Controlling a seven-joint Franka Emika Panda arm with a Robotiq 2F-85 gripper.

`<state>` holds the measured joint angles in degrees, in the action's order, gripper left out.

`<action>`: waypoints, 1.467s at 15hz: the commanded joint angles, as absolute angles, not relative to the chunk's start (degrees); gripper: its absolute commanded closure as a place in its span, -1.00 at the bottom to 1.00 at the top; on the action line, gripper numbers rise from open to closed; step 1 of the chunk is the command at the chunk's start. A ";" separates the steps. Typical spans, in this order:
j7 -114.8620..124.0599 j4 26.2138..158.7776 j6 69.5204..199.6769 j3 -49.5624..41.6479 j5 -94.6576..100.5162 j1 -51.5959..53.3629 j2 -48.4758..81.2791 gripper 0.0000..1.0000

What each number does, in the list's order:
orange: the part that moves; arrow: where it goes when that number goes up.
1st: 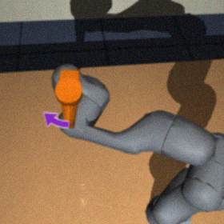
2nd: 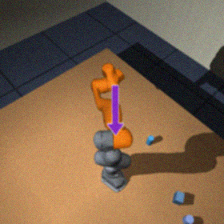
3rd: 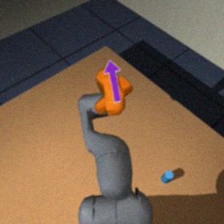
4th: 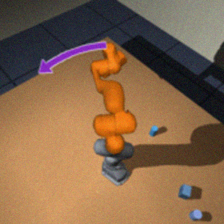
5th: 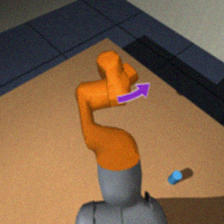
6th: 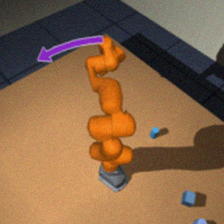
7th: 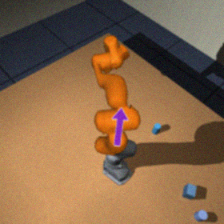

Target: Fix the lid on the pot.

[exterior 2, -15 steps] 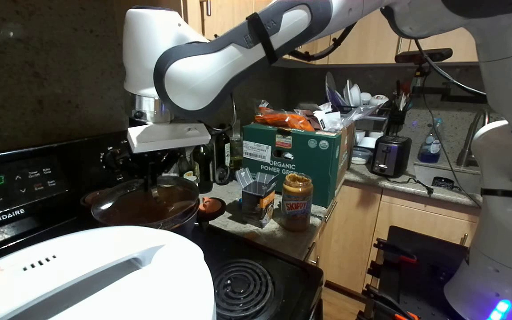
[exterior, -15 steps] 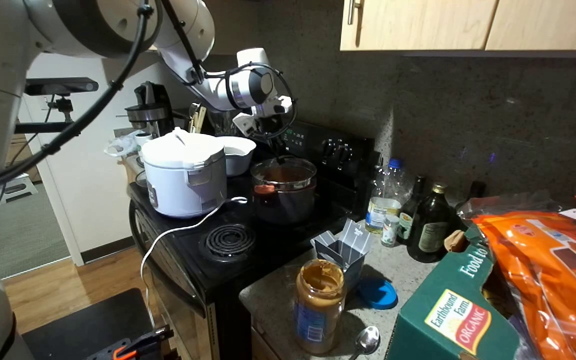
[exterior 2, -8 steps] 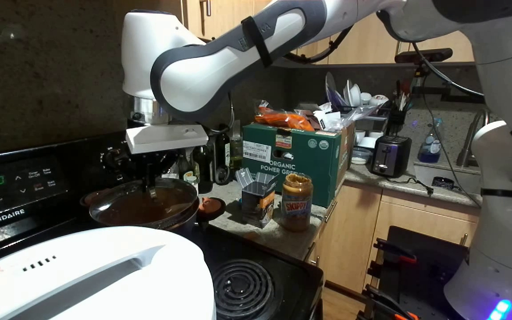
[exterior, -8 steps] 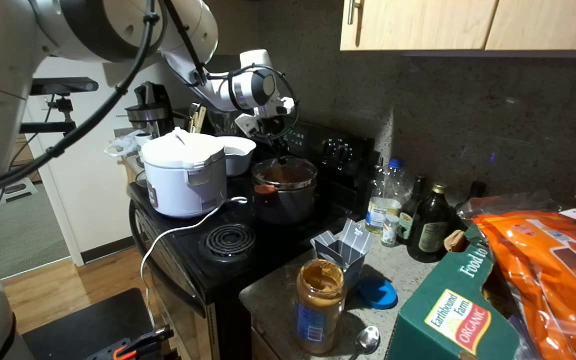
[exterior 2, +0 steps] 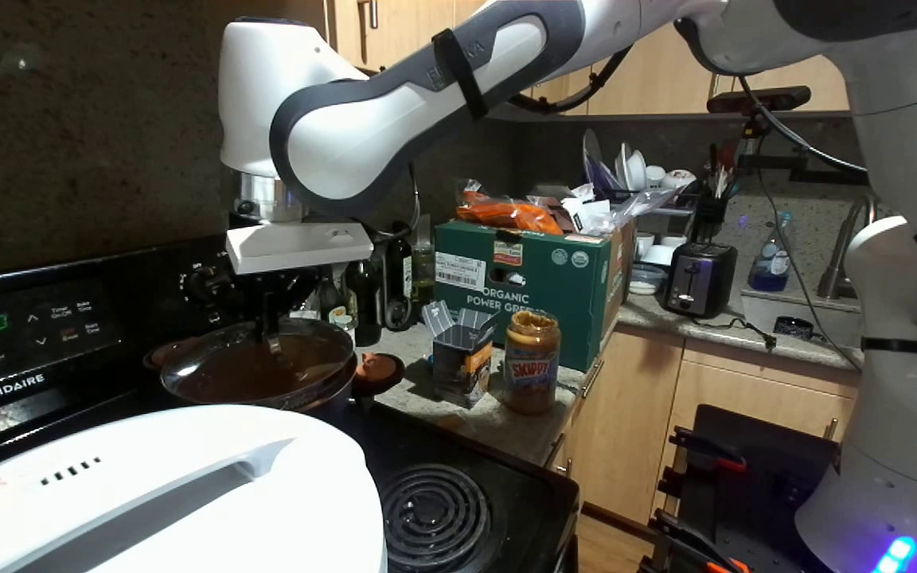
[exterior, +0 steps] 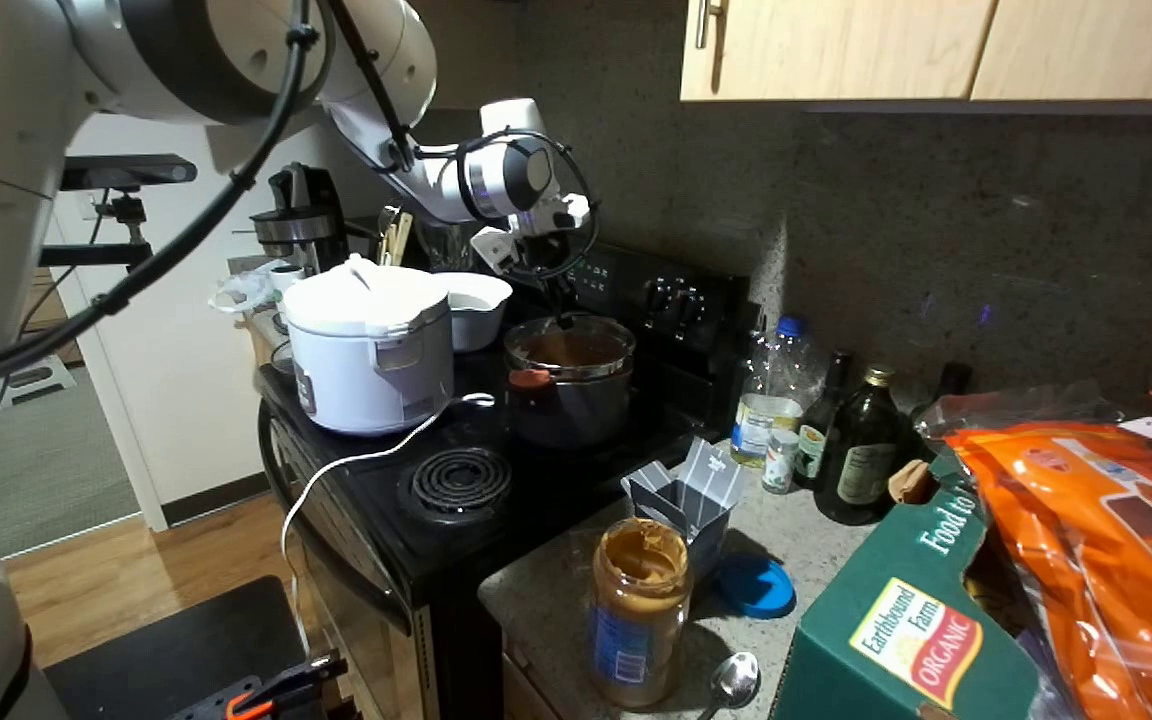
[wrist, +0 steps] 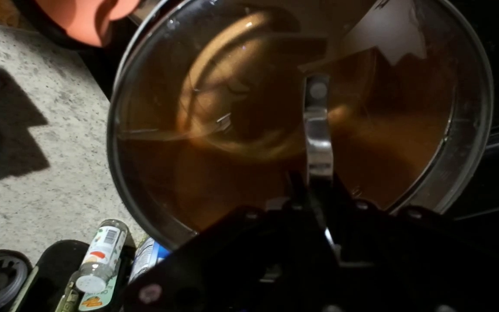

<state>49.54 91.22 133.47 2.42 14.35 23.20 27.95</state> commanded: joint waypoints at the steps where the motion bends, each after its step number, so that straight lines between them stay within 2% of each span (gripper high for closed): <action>1: 49.01 89.44 130.90 2.35 13.90 22.88 28.00 0.86; 22: 48.31 82.78 124.54 3.03 13.16 22.91 31.12 0.86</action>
